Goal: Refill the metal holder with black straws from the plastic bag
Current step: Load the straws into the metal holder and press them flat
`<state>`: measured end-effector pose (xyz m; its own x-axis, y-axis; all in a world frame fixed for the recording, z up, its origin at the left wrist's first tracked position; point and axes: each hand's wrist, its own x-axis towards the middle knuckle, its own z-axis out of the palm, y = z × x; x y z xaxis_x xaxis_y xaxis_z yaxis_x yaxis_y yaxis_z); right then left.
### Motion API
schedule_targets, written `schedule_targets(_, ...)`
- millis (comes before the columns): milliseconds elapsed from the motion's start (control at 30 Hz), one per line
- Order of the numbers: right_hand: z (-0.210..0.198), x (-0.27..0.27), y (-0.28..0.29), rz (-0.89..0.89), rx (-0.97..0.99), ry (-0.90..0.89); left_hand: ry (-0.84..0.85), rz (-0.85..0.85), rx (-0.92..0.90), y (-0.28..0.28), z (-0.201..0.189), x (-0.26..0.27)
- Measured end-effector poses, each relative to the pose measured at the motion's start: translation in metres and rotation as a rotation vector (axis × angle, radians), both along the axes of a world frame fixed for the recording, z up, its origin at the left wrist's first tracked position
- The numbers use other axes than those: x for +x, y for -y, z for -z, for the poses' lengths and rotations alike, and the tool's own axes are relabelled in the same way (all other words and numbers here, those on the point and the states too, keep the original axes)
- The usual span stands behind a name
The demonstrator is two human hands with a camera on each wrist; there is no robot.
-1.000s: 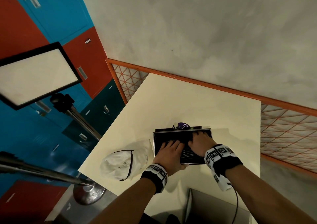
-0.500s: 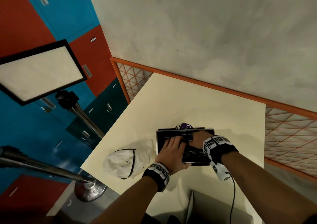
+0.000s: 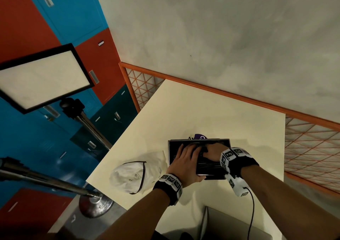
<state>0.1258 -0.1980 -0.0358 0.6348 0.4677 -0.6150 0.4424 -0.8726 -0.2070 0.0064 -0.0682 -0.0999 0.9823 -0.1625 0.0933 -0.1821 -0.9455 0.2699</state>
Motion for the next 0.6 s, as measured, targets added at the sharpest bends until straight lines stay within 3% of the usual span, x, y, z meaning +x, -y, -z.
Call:
schedule_targets(433,-0.014,-0.004,0.028,-0.232,0.19,-0.048,-0.053,-0.042,-0.013,-0.002,-0.006,0.0)
schedule_targets(600,-0.019,0.007,0.035,0.033,0.207,-0.182,-0.05,-0.048,-0.02,-0.002,-0.009,0.0)
